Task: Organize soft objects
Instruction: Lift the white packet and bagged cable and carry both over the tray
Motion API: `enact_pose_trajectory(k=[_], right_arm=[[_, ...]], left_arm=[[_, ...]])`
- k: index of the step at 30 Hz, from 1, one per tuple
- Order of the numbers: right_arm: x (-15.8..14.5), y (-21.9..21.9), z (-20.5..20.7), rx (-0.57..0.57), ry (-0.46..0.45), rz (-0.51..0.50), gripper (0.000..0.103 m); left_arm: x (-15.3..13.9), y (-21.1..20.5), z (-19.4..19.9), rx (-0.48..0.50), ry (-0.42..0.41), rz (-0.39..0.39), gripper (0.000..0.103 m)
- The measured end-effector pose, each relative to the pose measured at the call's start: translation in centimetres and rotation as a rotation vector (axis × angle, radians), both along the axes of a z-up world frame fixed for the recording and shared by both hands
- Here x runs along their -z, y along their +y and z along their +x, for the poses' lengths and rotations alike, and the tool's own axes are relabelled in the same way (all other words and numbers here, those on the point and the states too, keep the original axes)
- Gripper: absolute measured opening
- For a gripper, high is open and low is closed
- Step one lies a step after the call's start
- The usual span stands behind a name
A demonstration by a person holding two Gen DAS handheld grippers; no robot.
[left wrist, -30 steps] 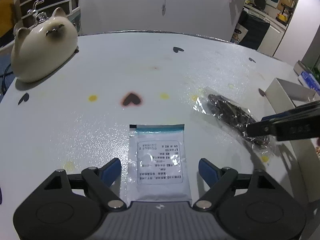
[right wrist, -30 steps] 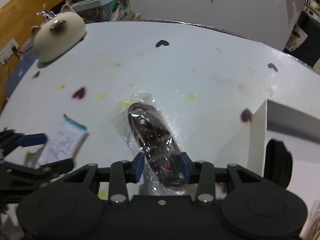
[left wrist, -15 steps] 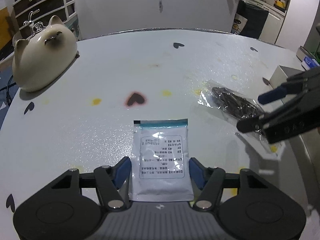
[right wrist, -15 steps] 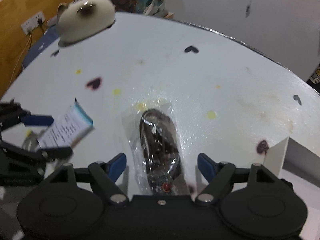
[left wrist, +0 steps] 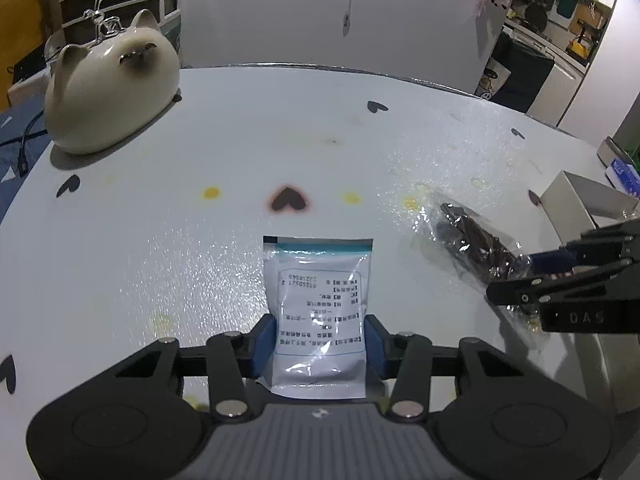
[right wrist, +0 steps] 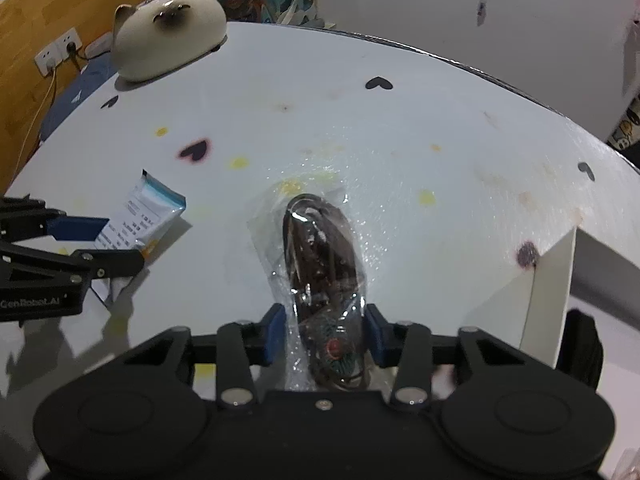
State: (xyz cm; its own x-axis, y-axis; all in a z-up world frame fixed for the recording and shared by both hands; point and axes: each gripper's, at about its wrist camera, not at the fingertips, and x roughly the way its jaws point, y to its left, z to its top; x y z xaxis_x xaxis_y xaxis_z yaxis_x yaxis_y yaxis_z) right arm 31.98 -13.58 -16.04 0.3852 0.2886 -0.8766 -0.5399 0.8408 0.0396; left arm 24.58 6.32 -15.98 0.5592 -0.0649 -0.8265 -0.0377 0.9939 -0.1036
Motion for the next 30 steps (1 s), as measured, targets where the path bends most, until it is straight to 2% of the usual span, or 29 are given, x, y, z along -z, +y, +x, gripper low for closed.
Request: enact_pose_trajectory(k=[2, 8, 19, 30], right_arm=[[-0.1, -0.1, -0.4, 0.014, 0.0, 0.011, 0.037], [-1.2, -0.3, -1.6, 0.078, -0.019, 0.055, 0.035], [-6.5, -1.1, -4.7, 0.148, -0.131, 0.147, 0.035], [-10.6, -3.2, -8.8, 0.229, -0.218, 0.229, 0.035]], left_arm=[[-0.1, -0.1, -0.2, 0.0, -0.002, -0.004, 0.048], [-1.2, -0.3, -1.1, -0.018, -0.036, -0.016, 0.048], [-5.5, -0.6, -3.2, -0.061, -0.147, -0.048, 0.048], [-9.2, -2.2, -6.3, -0.058, -0.244, -0.075, 0.048]])
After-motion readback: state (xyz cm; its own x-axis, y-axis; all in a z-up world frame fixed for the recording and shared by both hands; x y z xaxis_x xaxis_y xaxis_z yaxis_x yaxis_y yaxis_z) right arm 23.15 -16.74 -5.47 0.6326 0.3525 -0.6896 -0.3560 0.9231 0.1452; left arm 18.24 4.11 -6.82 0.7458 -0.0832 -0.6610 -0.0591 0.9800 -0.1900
